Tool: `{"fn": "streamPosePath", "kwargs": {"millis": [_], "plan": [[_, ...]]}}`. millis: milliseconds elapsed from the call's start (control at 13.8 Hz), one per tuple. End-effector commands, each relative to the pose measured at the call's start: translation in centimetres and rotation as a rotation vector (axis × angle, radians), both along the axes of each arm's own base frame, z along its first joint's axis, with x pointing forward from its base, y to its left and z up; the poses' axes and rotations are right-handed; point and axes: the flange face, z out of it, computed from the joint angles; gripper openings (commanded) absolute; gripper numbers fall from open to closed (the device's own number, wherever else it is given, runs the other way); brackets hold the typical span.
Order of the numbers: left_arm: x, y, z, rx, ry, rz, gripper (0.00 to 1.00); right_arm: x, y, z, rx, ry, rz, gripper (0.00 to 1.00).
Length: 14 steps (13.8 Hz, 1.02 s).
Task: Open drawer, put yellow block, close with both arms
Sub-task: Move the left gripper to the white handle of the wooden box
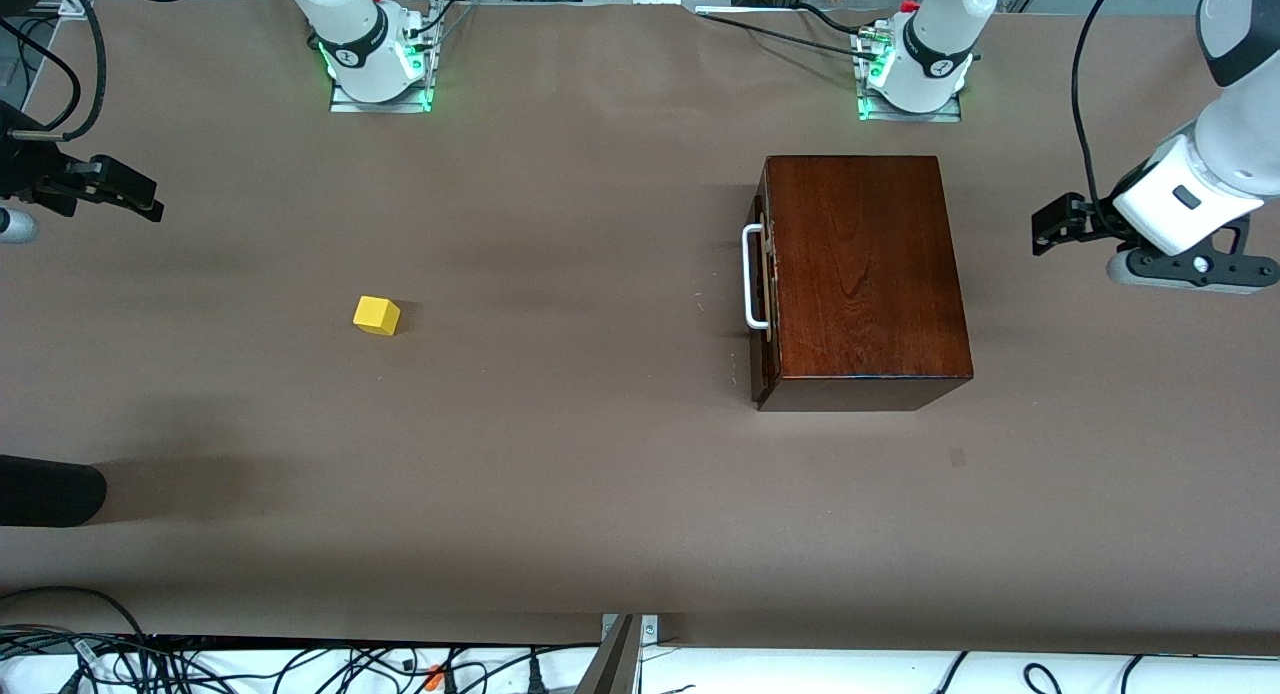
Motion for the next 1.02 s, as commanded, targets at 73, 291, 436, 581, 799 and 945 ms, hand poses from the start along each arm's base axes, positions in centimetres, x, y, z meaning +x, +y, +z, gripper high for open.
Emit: {"fn": "streamPosePath", "kwargs": {"millis": [73,291,436,581,799,945], "plan": [[-0.2,-5.0,0.6,-0.018,0.029,-0.077,1.0,-0.3,-0.1,0.7,0.013,-0.007,-0.017,1.0],[-0.6,-11.2,-1.6,-0.03,0.065,-0.184,1.0,-0.5,-0.6,0.9,0.013,-0.01,-0.025,1.0],[-1.0,-15.6,-3.0,-0.032,0.082,-0.235,1.0,-0.5,-1.0,0.9,0.015,-0.01,-0.033,1.0],[-0.7,-19.7,-3.8,-0.05,0.086,-0.173,1.0,-0.5,-1.0,0.9,0.015,-0.01,-0.033,1.0],[-0.7,-25.9,-6.1,-0.07,0.082,-0.112,1.0,-0.5,-0.9,0.9,0.015,-0.01,-0.031,1.0],[-1.4,-30.7,-8.9,-0.076,0.061,-0.064,1.0,-0.5,-1.0,0.9,0.015,-0.01,-0.033,1.0]]}}
